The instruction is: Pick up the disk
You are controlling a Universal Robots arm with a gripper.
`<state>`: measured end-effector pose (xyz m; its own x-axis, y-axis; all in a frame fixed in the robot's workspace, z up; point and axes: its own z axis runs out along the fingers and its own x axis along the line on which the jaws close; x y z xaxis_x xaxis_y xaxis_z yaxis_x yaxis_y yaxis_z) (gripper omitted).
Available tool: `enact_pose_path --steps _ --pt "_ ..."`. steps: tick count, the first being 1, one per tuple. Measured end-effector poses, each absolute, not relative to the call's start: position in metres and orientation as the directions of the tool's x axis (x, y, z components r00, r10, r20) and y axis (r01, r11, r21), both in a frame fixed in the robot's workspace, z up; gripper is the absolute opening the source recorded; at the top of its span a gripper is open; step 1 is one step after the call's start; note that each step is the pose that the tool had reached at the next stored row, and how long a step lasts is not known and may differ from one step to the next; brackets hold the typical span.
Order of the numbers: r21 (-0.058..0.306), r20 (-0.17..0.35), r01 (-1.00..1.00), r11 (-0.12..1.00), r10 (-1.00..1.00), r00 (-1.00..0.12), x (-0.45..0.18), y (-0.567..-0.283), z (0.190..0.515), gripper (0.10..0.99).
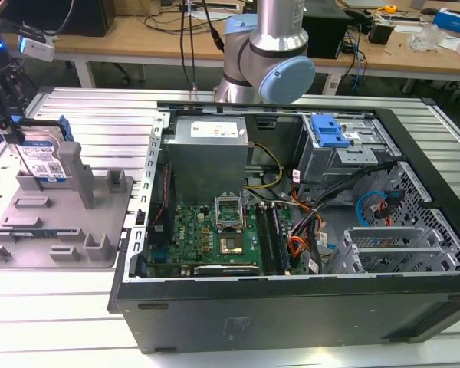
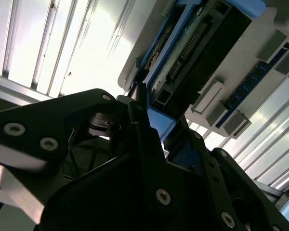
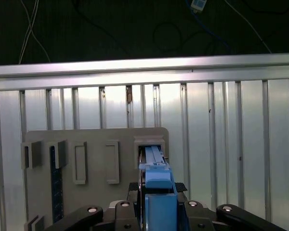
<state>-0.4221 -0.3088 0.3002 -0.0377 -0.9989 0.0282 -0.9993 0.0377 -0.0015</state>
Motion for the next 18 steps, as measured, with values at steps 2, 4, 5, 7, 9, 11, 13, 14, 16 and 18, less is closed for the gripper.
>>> enact_pose_path --steps 2,4,5,7,9,11,13,14,16,18 --pt "-0.001 0.028 -0.999 0.038 -0.999 -0.038 -0.422 -0.309 0.302 0.369" --pt "0.001 0.029 -0.999 0.038 -0.999 -0.038 -0.422 -0.309 0.306 0.369" --pt "0.001 0.028 -0.999 0.038 -0.999 -0.038 -0.422 -0.309 0.307 0.369" --pt "0.001 0.028 -0.999 0.038 -0.999 -0.038 -0.422 -0.309 0.311 0.369" --pt "0.002 0.028 -0.999 0.038 -0.999 -0.038 -0.422 -0.309 0.319 0.369" --pt "0.002 0.028 -0.999 0.038 -0.999 -0.038 -0.422 -0.309 0.327 0.369" --pt "0.002 0.028 -0.999 0.038 -0.999 -0.038 -0.422 -0.309 0.333 0.369" --pt "0.002 0.028 -0.999 0.038 -0.999 -0.038 -0.422 -0.309 0.338 0.369" --pt "0.002 0.028 -0.999 0.038 -0.999 -0.038 -0.422 -0.309 0.344 0.369" --pt "0.002 0.028 -0.999 0.038 -0.999 -0.038 -0.422 -0.309 0.350 0.369"
